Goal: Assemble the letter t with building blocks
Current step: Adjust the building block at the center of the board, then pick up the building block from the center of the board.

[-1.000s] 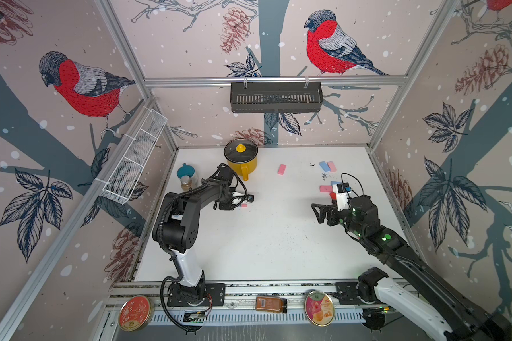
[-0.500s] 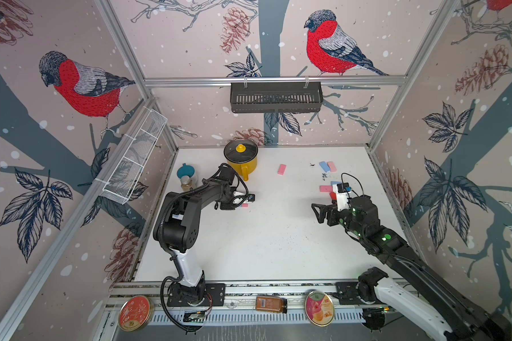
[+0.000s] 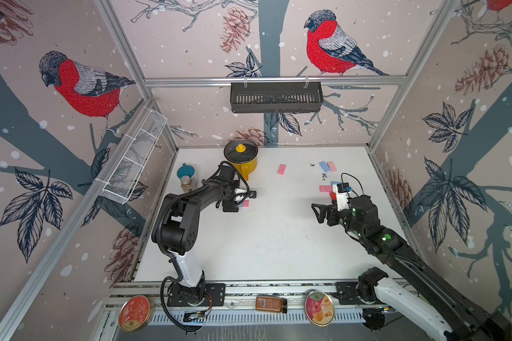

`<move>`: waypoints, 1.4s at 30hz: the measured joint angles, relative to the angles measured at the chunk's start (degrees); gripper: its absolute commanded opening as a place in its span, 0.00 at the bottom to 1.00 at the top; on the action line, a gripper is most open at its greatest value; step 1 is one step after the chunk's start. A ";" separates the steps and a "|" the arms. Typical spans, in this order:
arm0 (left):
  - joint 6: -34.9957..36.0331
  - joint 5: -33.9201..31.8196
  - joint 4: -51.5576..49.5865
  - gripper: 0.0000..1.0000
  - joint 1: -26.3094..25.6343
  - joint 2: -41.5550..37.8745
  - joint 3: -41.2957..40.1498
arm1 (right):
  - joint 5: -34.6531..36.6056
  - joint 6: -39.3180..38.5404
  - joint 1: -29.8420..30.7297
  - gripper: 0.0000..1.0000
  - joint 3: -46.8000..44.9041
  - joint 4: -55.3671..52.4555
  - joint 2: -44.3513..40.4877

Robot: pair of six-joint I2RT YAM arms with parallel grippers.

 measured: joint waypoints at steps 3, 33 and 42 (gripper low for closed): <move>0.07 0.24 0.70 0.98 -0.02 -0.70 -0.76 | 0.00 0.00 0.00 1.00 0.00 0.00 0.00; -35.69 20.00 28.24 0.98 0.79 -42.84 -13.46 | 1.09 0.00 0.00 1.00 1.68 -1.29 -0.61; -64.15 12.26 37.18 0.99 0.76 -58.10 -11.89 | 1.84 1.55 0.00 1.00 3.93 -3.91 -1.49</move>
